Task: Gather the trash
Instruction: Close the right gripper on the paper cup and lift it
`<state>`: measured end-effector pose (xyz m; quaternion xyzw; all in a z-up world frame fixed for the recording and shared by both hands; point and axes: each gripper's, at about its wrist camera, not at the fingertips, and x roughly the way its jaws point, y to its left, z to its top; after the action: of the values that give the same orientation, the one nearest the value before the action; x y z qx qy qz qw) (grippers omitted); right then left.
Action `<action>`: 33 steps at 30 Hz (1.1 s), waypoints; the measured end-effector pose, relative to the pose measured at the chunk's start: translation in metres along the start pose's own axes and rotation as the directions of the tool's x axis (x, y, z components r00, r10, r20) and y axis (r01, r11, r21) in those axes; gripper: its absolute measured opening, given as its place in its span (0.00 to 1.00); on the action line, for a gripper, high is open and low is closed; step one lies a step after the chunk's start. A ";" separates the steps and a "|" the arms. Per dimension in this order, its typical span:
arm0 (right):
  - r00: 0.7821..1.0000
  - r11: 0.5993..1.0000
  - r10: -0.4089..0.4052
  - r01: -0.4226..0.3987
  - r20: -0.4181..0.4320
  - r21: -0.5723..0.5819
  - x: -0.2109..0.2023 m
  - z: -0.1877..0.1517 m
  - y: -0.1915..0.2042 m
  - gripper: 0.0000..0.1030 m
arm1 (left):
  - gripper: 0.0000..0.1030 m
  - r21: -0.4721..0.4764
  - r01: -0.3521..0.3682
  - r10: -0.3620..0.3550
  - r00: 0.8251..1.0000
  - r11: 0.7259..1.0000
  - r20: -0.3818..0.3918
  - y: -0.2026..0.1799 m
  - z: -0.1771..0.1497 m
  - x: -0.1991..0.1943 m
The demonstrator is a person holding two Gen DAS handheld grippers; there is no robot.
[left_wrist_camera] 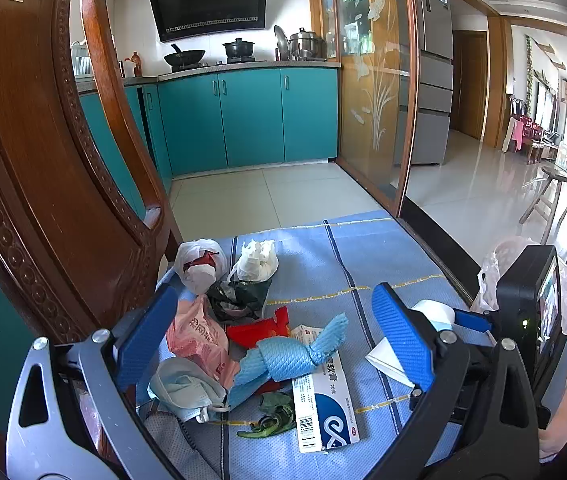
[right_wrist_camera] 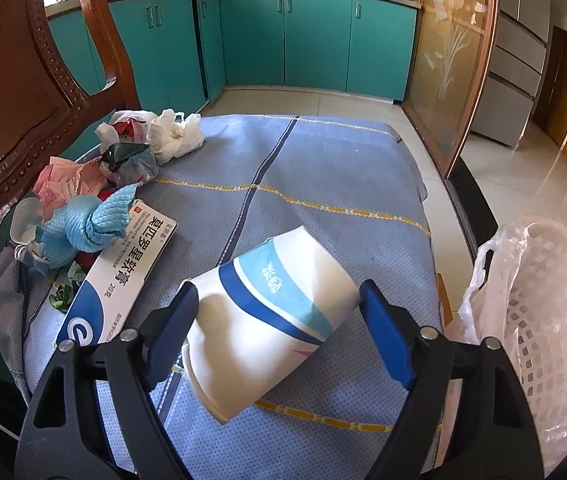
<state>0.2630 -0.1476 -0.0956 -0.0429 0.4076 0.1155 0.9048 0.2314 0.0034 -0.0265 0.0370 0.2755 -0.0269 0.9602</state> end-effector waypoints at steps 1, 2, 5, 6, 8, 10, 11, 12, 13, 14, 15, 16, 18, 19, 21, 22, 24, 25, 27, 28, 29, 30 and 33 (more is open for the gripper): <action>1.000 1.000 0.000 0.000 0.005 0.000 0.000 0.000 0.000 0.73 | 0.95 0.001 0.001 -0.001 1.000 1.000 -0.001 0.000 0.000 0.000; 1.000 1.000 0.000 0.000 0.007 -0.001 -0.001 0.001 -0.001 0.70 | 0.95 0.001 0.001 -0.001 1.000 1.000 -0.002 0.000 0.000 0.000; 1.000 1.000 0.002 -0.002 0.020 0.000 -0.001 0.001 -0.003 0.63 | 0.95 0.003 0.000 0.000 1.000 1.000 -0.007 0.001 -0.001 0.001; 1.000 1.000 0.003 -0.003 0.022 0.001 -0.001 0.002 -0.003 0.62 | 0.95 0.003 0.000 0.000 1.000 1.000 -0.009 0.001 -0.001 0.001; 1.000 1.000 0.003 -0.003 0.027 0.004 -0.001 0.002 -0.005 0.58 | 0.95 0.004 0.001 0.000 1.000 1.000 -0.014 0.001 -0.002 0.002; 0.999 1.000 0.005 -0.005 0.035 0.012 -0.001 0.003 -0.007 0.55 | 0.95 0.005 0.000 0.000 1.000 1.000 -0.017 0.001 -0.002 0.002; 0.999 1.000 0.006 -0.007 0.040 0.018 -0.001 0.004 -0.008 0.52 | 0.95 0.006 -0.001 0.001 1.000 1.000 -0.018 0.001 -0.003 0.002; 0.999 1.000 0.009 -0.010 0.045 0.023 -0.002 0.004 -0.009 0.51 | 0.95 0.007 -0.001 0.001 1.000 1.000 -0.019 0.001 -0.003 0.001; 0.999 1.000 0.012 -0.013 0.050 0.028 -0.002 0.005 -0.010 0.50 | 0.95 0.007 -0.001 0.001 1.000 1.000 -0.020 0.002 -0.002 0.003; 0.998 0.999 0.015 -0.016 0.053 0.032 -0.003 0.005 -0.011 0.49 | 0.95 0.007 -0.001 0.001 1.000 1.000 -0.020 0.002 -0.002 0.003; 0.998 0.999 0.017 -0.019 0.053 0.035 -0.002 0.005 -0.012 0.49 | 0.95 0.007 -0.001 0.001 1.000 1.000 -0.021 0.002 -0.002 0.003; 0.998 0.999 0.021 -0.023 0.051 0.035 -0.002 0.005 -0.012 0.49 | 0.95 0.006 -0.001 0.001 1.000 1.000 -0.023 0.002 -0.002 0.003; 0.999 0.999 0.018 -0.019 0.052 0.032 -0.002 0.005 -0.011 0.49 | 0.95 0.005 0.000 0.000 1.000 1.000 -0.025 0.003 -0.002 0.003; 0.998 0.999 0.017 -0.019 0.053 0.029 -0.003 0.005 -0.010 0.49 | 0.95 0.005 -0.001 0.001 1.000 1.000 -0.026 0.003 -0.002 0.003; 0.998 1.000 0.015 -0.016 0.058 0.020 -0.004 0.005 -0.009 0.49 | 0.95 0.005 -0.002 0.002 1.000 1.000 -0.029 0.004 -0.002 0.003; 0.998 1.000 0.013 -0.014 0.059 0.018 -0.004 0.005 -0.008 0.49 | 0.95 0.005 -0.001 0.002 1.000 1.000 -0.030 0.004 -0.002 0.004; 0.998 1.000 0.013 -0.014 0.060 0.018 -0.004 0.004 -0.009 0.49 | 0.95 0.005 -0.001 0.001 0.999 1.000 -0.032 0.004 -0.002 0.004; 0.998 1.000 0.015 -0.016 0.059 0.022 -0.004 0.004 -0.009 0.49 | 0.95 0.006 -0.001 0.001 0.999 1.000 -0.033 0.004 -0.002 0.004; 0.998 0.999 0.018 -0.020 0.057 0.029 -0.004 0.004 -0.011 0.49 | 0.95 0.008 -0.001 0.001 0.999 1.000 -0.038 0.004 -0.002 0.005; 0.998 0.999 0.019 -0.021 0.057 0.031 -0.004 0.004 -0.011 0.49 | 0.95 0.010 -0.001 0.001 0.999 1.000 -0.043 0.004 -0.002 0.006; 0.998 0.999 0.020 -0.022 0.058 0.031 -0.004 0.004 -0.011 0.49 | 0.95 0.012 0.000 0.000 0.999 1.000 -0.046 0.003 -0.003 0.006; 0.998 0.999 0.020 -0.022 0.060 0.030 -0.004 0.005 -0.011 0.49 | 0.95 0.014 0.001 -0.001 0.999 1.000 -0.050 0.003 -0.003 0.007; 0.997 1.000 0.013 -0.015 0.074 0.022 -0.007 0.005 -0.010 0.46 | 0.95 0.023 -0.002 0.003 0.998 1.000 -0.063 0.002 -0.004 0.009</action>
<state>0.2649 -0.1573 -0.0874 -0.0255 0.3754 0.1186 0.9189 0.2374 0.0059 -0.0341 0.0493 0.3053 -0.0276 0.9506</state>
